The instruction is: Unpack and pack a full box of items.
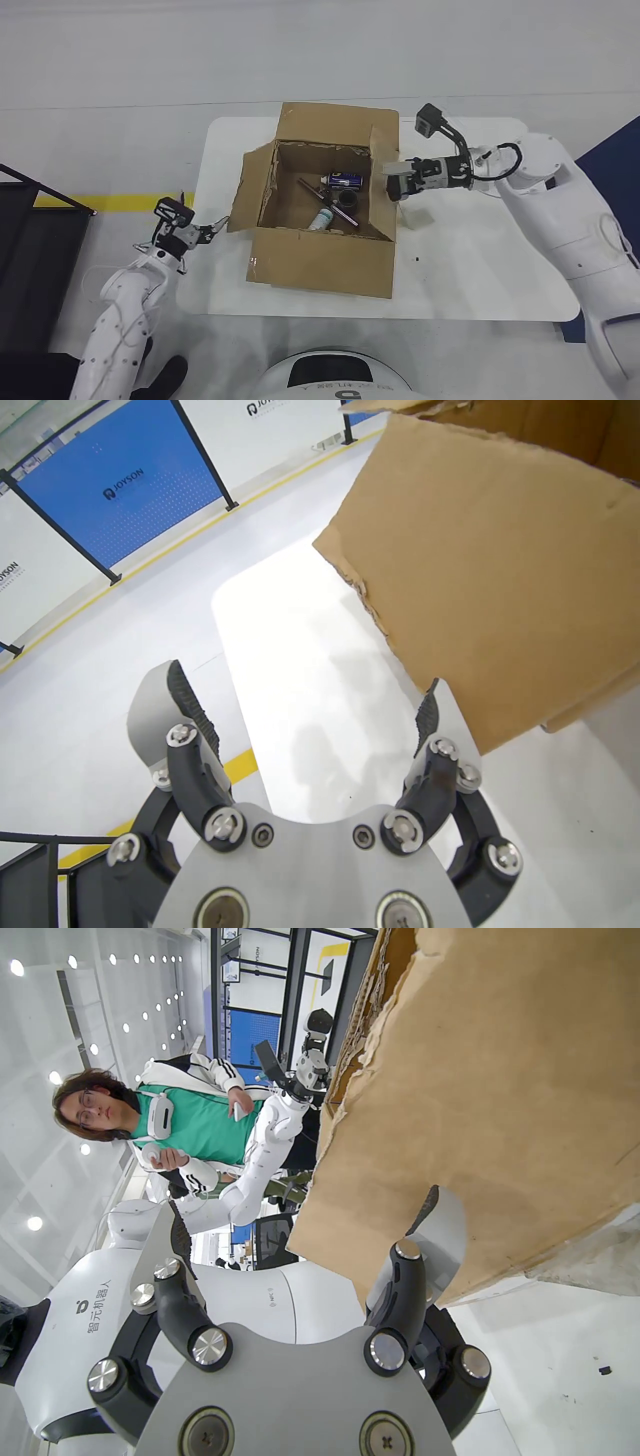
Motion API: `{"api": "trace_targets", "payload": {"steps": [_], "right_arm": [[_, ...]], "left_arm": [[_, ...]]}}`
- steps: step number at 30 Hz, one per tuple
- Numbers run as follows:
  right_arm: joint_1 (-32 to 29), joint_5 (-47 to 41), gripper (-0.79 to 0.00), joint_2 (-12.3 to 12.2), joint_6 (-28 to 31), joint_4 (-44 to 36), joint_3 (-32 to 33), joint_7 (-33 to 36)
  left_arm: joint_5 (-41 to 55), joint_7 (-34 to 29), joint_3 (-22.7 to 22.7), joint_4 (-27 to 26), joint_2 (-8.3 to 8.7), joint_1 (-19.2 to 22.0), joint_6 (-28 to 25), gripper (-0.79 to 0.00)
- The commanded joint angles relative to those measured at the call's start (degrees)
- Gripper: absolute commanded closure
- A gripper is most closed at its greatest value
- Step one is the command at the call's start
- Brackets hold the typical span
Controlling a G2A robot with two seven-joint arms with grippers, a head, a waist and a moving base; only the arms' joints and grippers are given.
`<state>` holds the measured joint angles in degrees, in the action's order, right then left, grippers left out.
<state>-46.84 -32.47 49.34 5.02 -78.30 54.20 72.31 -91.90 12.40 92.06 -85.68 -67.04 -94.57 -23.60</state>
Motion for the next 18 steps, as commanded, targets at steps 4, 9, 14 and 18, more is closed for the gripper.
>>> {"api": "trace_targets", "payload": {"steps": [4,9,14,18], "right_arm": [[-0.25,0.63,-0.785,0.27,-0.64,-0.43,-0.11,-0.57],[-0.47,0.90,-0.785,0.51,-1.15,-0.62,0.00,-0.90],[-0.58,1.47,-0.785,0.71,-1.67,-0.97,0.13,-1.09],[-0.41,2.17,-0.785,0.89,-2.28,-1.16,0.16,-1.28]], "left_arm": [[-1.70,1.44,-0.13,0.13,0.47,-0.51,-3.75,-0.785],[-4.54,6.52,1.34,-1.45,1.67,-1.92,-13.63,-0.785],[-9.91,11.15,1.80,-2.27,2.72,-2.86,-17.73,-0.785],[-9.12,12.04,1.68,-2.11,2.80,-2.05,-15.21,-0.785]]}}
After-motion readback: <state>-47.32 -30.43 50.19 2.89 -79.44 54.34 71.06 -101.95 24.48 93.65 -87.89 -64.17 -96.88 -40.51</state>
